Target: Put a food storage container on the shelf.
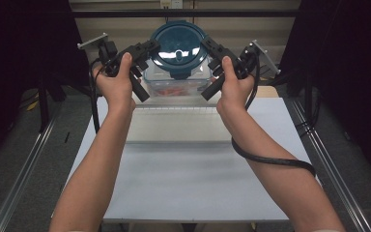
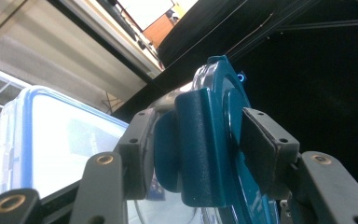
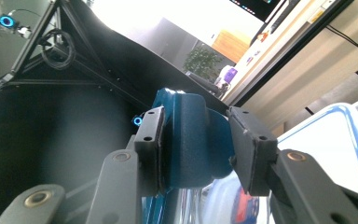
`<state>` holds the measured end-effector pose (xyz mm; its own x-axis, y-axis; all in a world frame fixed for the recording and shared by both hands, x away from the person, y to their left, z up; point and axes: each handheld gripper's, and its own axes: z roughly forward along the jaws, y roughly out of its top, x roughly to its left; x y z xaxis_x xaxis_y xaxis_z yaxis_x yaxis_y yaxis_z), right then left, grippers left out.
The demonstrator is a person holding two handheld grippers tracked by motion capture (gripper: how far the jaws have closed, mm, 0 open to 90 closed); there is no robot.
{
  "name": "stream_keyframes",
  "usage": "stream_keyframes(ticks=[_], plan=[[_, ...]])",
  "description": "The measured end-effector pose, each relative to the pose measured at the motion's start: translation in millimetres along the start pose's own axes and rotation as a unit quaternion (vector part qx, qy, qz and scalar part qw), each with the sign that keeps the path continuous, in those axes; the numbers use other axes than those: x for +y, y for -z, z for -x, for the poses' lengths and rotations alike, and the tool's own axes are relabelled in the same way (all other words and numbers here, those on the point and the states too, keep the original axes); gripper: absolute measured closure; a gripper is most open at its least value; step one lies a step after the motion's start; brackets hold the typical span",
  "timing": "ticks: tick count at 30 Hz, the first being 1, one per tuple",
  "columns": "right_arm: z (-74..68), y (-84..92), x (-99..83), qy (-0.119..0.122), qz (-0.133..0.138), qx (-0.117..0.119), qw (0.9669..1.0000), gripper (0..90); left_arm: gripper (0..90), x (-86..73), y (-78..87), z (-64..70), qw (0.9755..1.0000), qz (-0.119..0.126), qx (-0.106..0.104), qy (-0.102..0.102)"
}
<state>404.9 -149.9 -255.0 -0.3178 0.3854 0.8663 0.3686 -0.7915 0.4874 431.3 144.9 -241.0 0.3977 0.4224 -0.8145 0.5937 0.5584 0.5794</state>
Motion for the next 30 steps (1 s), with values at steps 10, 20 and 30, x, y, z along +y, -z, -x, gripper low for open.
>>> stream_keyframes(ticks=[10,20,30], plan=[[12.8,-18.8,1.3,-0.03,-0.018,-0.026,0.9991,58.6,47.8,8.4,-9.7,-13.2,0.9995,-0.011,0.028,0.009],[17.4,-27.3,3.0,-0.056,-0.022,-0.058,0.9965,56.2,46.4,9.5,-12.9,-16.4,0.9989,-0.026,0.037,0.014],[14.8,-26.0,-0.1,0.01,-0.027,-0.057,0.9979,42.5,40.5,3.0,-13.2,-12.7,0.999,-0.019,0.038,-0.015]])
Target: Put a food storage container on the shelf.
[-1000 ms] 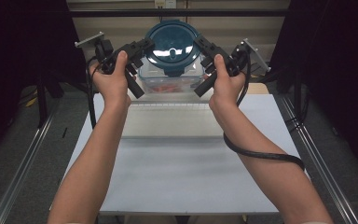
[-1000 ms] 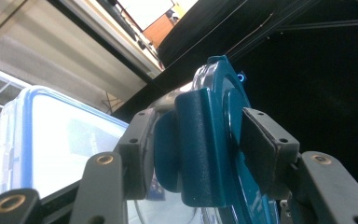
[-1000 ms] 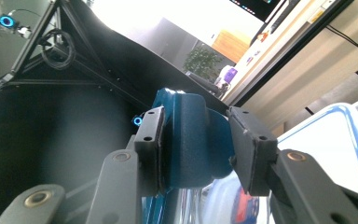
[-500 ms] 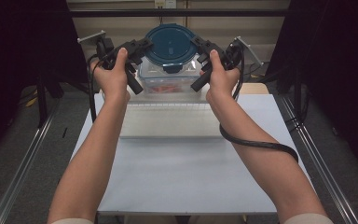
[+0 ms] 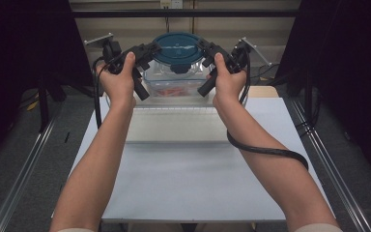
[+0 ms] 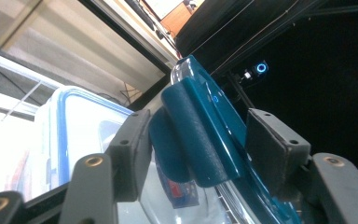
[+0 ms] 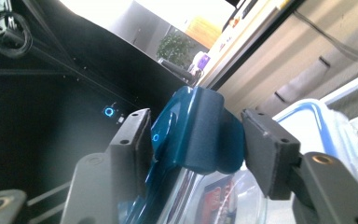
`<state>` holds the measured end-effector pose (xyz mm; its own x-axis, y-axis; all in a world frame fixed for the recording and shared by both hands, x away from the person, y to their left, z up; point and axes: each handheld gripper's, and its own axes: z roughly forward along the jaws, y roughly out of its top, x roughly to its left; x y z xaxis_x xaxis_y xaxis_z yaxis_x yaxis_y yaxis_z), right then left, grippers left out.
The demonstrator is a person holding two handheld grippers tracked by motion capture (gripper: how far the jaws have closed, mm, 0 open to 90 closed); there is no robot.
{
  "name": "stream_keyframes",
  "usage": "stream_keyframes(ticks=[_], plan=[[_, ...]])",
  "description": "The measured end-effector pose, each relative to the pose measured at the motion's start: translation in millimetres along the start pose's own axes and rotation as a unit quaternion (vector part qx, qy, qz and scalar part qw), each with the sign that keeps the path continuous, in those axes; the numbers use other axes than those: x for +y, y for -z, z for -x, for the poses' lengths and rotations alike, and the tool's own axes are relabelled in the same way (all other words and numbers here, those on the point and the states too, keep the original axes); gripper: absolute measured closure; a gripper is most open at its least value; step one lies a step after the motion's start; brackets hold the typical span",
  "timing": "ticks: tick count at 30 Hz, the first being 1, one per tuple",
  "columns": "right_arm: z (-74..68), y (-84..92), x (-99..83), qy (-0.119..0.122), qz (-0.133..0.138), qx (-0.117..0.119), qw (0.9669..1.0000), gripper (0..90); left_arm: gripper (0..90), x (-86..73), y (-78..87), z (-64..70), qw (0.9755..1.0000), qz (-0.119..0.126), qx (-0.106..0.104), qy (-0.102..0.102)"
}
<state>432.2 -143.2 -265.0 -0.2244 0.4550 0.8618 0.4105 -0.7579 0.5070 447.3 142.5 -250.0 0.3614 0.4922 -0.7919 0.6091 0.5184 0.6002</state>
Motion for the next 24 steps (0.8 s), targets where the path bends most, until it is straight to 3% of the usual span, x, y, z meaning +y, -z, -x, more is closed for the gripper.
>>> stream_keyframes(ticks=[2,5,6,12,19,24], plan=[[0.2,7.9,-0.7,0.013,0.012,0.007,0.9998,40.4,32.6,-4.9,4.5,3.0,0.9998,0.004,-0.003,-0.018],[-0.2,13.6,-0.4,0.015,0.017,0.017,0.9996,38.9,27.0,-9.0,6.9,6.4,0.9997,0.014,-0.006,-0.017],[0.0,19.8,-1.2,0.014,0.02,0.031,0.9992,38.5,25.4,-12.4,10.8,7.0,0.9995,0.016,-0.004,-0.027],[-2.0,38.9,-7.1,0.029,0.017,0.048,0.9983,34.0,20.8,-24.0,21.3,10.9,0.9988,0.023,-0.011,-0.042],[0.4,52.2,-16.2,0.026,0.009,0.068,0.9973,31.9,18.1,-33.8,29.0,9.8,0.9985,0.022,-0.014,-0.048],[5.5,58.3,-18.1,0.024,0.005,0.069,0.9973,30.7,17.6,-42.4,35.2,7.1,0.9984,0.024,-0.021,-0.048]])
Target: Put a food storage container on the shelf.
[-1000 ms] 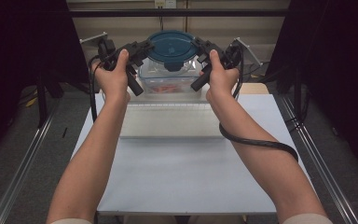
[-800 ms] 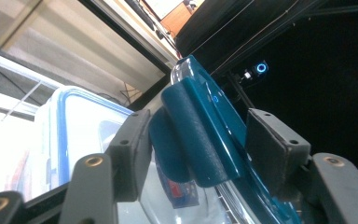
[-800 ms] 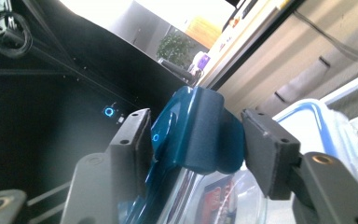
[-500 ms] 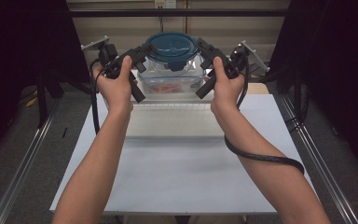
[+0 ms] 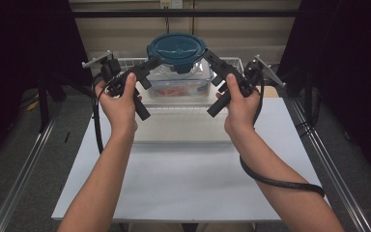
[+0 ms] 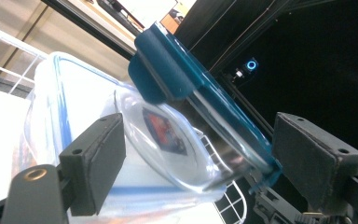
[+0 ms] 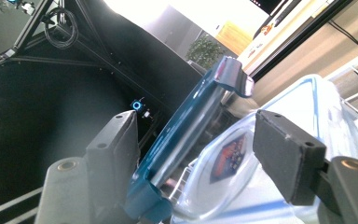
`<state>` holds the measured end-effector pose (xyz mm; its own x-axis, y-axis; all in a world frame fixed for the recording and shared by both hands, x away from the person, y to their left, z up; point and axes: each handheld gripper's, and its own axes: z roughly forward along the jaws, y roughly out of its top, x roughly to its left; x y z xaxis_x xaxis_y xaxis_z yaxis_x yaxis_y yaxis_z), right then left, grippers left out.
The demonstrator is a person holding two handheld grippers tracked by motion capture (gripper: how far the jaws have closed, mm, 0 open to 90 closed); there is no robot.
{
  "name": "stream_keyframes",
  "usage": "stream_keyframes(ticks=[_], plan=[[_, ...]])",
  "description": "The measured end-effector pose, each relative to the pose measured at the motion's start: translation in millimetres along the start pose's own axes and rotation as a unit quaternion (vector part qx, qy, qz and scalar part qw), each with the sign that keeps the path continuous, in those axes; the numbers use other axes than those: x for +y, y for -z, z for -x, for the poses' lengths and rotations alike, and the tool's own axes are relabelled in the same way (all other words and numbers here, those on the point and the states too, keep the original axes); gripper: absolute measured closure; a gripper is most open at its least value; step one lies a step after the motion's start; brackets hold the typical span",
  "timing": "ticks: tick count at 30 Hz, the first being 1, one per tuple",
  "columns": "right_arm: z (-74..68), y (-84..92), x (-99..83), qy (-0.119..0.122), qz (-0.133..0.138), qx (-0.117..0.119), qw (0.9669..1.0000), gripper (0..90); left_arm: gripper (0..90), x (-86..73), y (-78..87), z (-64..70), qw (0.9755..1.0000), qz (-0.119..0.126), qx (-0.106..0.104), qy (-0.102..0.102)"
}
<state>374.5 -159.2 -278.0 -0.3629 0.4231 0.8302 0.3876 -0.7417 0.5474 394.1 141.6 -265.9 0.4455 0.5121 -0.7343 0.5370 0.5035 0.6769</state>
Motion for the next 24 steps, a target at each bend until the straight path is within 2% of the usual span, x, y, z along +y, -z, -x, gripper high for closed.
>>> stream_keyframes(ticks=[1,5,7,14,16,18,24], plan=[[2.7,3.3,-1.1,0.004,0.005,0.001,1.0,30.3,17.4,-2.7,2.9,0.1,1.0,-0.002,-0.001,-0.005],[4.6,8.8,-3.2,0.001,-0.001,0.005,1.0,29.7,16.6,-7.6,6.3,0.1,1.0,-0.002,-0.009,0.0],[5.6,13.2,-6.0,0.004,-0.002,0.011,0.9999,29.3,16.1,-11.3,8.1,0.1,0.9999,-0.003,-0.01,-0.005],[9.2,22.3,-13.7,-0.003,-0.004,0.022,0.9997,27.7,14.1,-26.8,13.3,-5.0,0.9997,-0.015,-0.018,-0.008],[11.8,25.1,-16.5,-0.005,-0.008,0.024,0.9997,27.5,13.7,-31.3,14.0,-6.0,0.9996,-0.016,-0.022,-0.002],[13.8,27.4,-19.7,-0.008,-0.013,0.026,0.9995,27.5,13.2,-35.4,15.7,-7.5,0.9995,-0.022,-0.023,-0.007],[18.7,32.7,-27.5,-0.008,-0.021,0.031,0.9992,26.9,11.7,-45.0,17.7,-11.2,0.9994,-0.025,-0.025,-0.006]])
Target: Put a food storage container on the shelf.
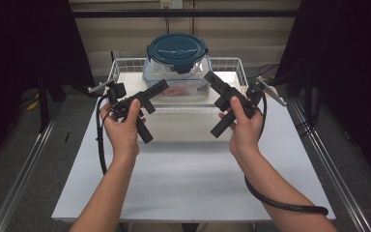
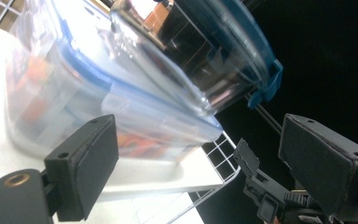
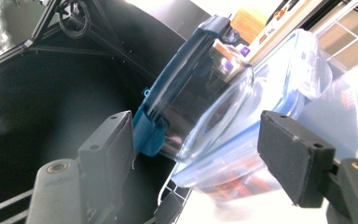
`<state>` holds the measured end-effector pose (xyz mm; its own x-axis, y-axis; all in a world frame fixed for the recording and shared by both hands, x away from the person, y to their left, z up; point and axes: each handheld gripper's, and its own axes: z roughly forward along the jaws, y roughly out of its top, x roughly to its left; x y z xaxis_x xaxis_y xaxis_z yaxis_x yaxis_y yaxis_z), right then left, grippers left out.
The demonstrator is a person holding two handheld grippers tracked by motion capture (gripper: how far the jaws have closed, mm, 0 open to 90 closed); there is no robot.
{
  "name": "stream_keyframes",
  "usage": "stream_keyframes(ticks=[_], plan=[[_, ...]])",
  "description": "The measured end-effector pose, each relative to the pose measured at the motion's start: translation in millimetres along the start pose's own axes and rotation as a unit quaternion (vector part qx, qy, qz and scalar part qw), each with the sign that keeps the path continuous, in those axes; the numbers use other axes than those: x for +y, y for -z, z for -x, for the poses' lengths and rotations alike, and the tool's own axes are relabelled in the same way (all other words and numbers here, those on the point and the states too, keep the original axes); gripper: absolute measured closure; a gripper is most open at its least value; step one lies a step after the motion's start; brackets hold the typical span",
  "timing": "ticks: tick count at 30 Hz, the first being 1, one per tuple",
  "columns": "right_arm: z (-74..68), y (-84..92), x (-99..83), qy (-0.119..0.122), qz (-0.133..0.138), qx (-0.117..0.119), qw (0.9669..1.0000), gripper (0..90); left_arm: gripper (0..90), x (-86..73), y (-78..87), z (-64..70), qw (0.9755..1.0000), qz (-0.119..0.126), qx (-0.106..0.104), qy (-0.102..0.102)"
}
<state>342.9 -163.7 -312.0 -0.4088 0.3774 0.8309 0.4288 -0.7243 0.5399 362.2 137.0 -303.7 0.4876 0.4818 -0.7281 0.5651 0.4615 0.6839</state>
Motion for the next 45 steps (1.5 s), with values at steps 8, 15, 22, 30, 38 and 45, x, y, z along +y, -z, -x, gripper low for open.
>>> stream_keyframes(ticks=[8,15,22,30,38,45], plan=[[8.9,11.0,-8.2,0.001,-0.009,0.003,1.0,25.7,10.5,-17.1,3.8,-13.2,0.9998,-0.018,0.002,0.0],[19.4,19.9,-14.6,0.001,-0.018,0.0,0.9998,25.5,9.8,-27.9,8.3,-19.9,0.9996,-0.026,0.005,0.006],[35.2,31.5,-20.7,-0.002,-0.021,-0.007,0.9998,25.2,9.3,-39.6,12.2,-28.5,0.9993,-0.036,0.007,0.011],[47.2,40.5,-28.1,-0.002,-0.032,-0.004,0.9995,25.0,8.7,-51.3,13.7,-38.9,0.9987,-0.048,0.007,0.015],[61.1,49.0,-37.7,-0.005,-0.042,-0.005,0.9991,25.0,8.5,-65.4,20.2,-55.3,0.9975,-0.062,0.012,0.031],[75.1,57.8,-44.7,-0.006,-0.054,-0.007,0.9985,25.0,8.7,-75.2,25.9,-63.6,0.9971,-0.067,0.016,0.033]])
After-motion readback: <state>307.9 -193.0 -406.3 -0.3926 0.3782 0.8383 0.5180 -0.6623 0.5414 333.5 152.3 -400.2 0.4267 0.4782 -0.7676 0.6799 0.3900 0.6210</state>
